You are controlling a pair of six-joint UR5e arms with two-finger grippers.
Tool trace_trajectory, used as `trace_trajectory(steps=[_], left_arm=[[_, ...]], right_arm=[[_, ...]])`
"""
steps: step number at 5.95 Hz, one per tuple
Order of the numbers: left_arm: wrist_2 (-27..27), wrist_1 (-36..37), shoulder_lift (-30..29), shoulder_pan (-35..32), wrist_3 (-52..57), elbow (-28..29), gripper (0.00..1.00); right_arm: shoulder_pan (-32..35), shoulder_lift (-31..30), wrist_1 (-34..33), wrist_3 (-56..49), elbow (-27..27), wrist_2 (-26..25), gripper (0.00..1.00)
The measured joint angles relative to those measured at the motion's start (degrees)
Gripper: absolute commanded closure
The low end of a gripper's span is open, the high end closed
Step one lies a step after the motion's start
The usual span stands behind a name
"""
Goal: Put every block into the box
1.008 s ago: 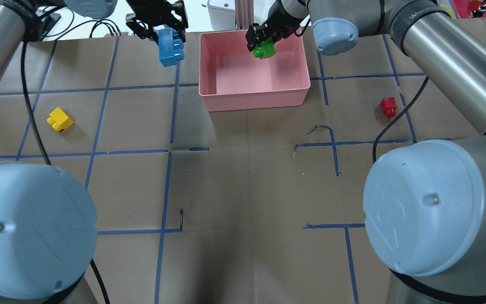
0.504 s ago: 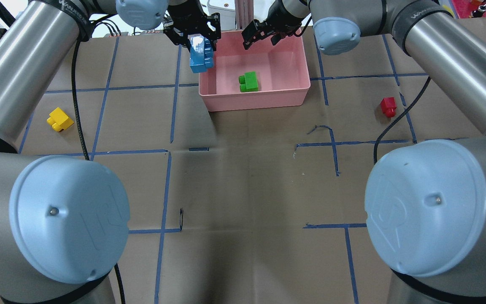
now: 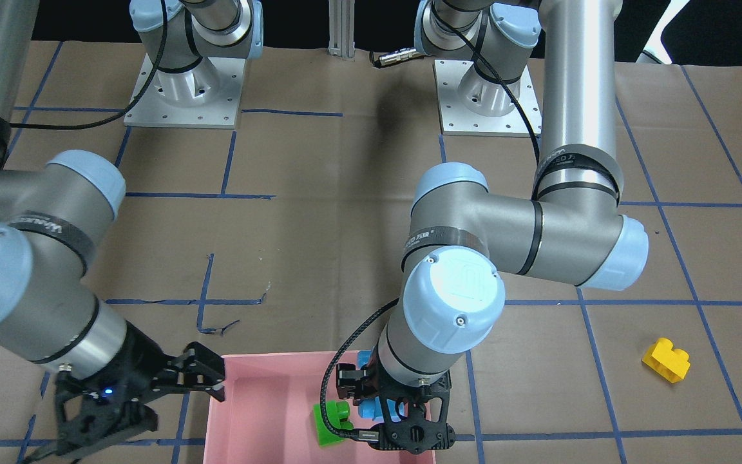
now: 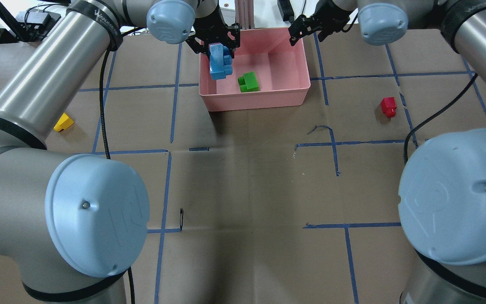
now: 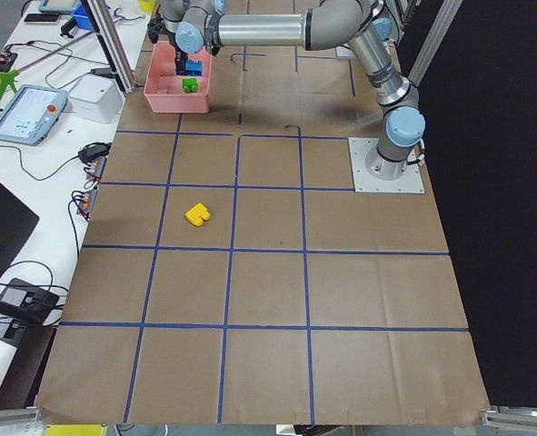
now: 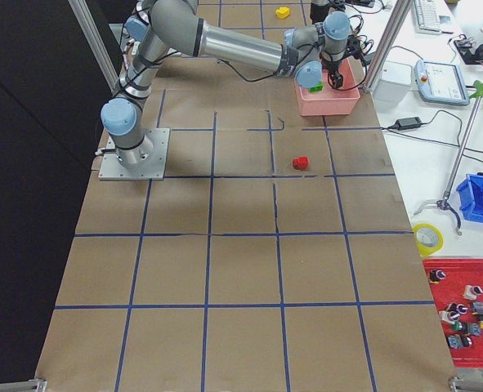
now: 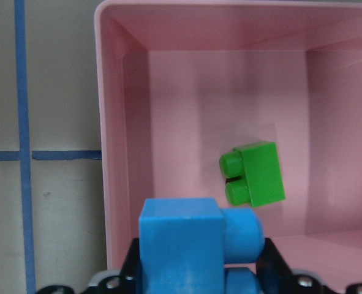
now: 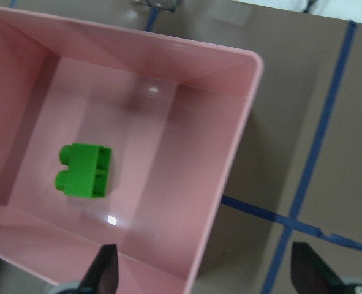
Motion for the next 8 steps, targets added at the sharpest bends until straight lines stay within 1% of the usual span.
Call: trace_trajectory(steps=[1, 2, 4, 5, 6, 7, 8], left_arm=[[0.93, 3.03, -2.08, -0.81, -1.58, 0.03, 0.30], [2.09, 5.60, -3.42, -1.18, -2.54, 0.02, 0.02], [2.62, 10.14, -4.17, -1.24, -3.16, 0.13, 0.00], [2.78, 9.24, -3.20, -0.97, -3.14, 0.88, 0.00], [2.66, 5.53, -0.82, 0.48, -2.79, 2.18, 0.00], [2.42, 1.19, 2.50, 4.15, -1.20, 2.73, 0.00], [2.33, -2.03, 5.34, 8.83, 2.97, 2.18, 0.00]], right_arm=[[-3.14, -1.96, 2.95, -2.44, 1.14, -3.24, 0.00], [-4.71, -2.99, 4.35, -3.28, 2.39, -7.26, 0.00], [-5.60, -2.85, 4.22, -2.60, 4.28, -14.60, 0.00], [-5.97, -2.43, 3.68, -0.65, 4.96, -18.59, 0.00], [-6.58, -2.17, 1.45, 1.16, 6.73, -21.65, 0.00], [-7.30, -2.05, -2.62, 1.88, 9.78, -22.58, 0.01], [-8.27, -1.88, -6.23, 2.11, 12.76, -22.54, 0.01]])
